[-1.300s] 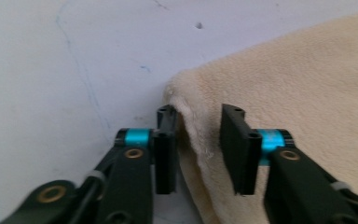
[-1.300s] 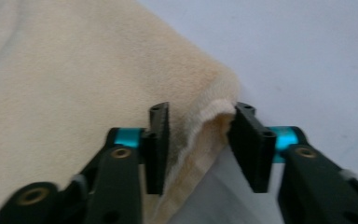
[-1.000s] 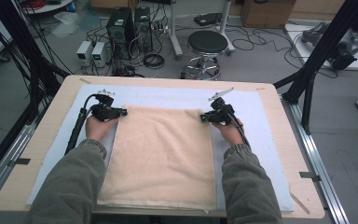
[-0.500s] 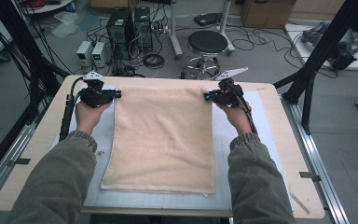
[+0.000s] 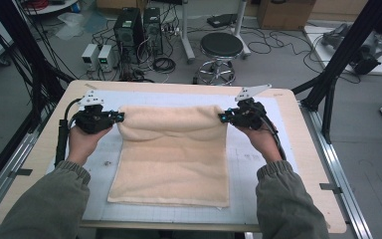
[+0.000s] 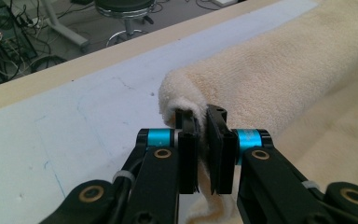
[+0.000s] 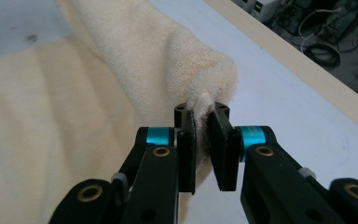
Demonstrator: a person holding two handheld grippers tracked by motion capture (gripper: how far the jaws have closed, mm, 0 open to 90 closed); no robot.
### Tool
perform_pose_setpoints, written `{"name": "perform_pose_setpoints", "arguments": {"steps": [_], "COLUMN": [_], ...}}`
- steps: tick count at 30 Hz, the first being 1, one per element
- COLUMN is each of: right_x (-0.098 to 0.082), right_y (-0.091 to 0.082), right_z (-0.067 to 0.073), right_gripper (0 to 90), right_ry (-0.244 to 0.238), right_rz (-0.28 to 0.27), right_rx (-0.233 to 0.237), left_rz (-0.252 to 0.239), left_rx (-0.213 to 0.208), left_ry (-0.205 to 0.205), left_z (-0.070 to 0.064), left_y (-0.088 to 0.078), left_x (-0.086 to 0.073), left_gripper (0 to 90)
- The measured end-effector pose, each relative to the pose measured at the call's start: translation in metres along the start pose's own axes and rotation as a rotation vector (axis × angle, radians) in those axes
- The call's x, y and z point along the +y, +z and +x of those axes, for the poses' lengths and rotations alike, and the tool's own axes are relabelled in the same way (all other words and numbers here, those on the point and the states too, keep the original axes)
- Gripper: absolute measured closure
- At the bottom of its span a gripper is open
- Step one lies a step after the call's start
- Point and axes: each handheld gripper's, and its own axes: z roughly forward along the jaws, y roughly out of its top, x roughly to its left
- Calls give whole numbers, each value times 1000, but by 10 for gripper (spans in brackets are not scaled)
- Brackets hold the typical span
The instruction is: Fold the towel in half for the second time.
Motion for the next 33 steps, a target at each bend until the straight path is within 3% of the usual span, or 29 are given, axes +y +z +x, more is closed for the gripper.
{"name": "perform_pose_setpoints", "arguments": {"steps": [6, 10, 17, 28, 33], "right_x": [-13, -26, -49, -94, -104], "right_y": [-16, -21, -26, -19, -32], "right_z": [27, 42, 67, 89, 95], "right_gripper": [817, 817, 817, 779, 674], "right_ry": [-52, -68, -81, -15, 10], "right_rz": [4, 11, 9, 37, 18], "right_rx": [31, 57, 86, 138, 142], "left_rz": [-22, -26, -34, 56, 41], "left_rx": [-25, -58, -84, -139, -141], "left_ry": [54, 74, 83, 101, 79], "left_z": [-17, -30, -47, -65, -66], "left_y": [-22, -34, -49, -70, -86], "left_x": [-16, -36, -65, -101, -103], "left_gripper": [829, 829, 828, 793, 733]}}
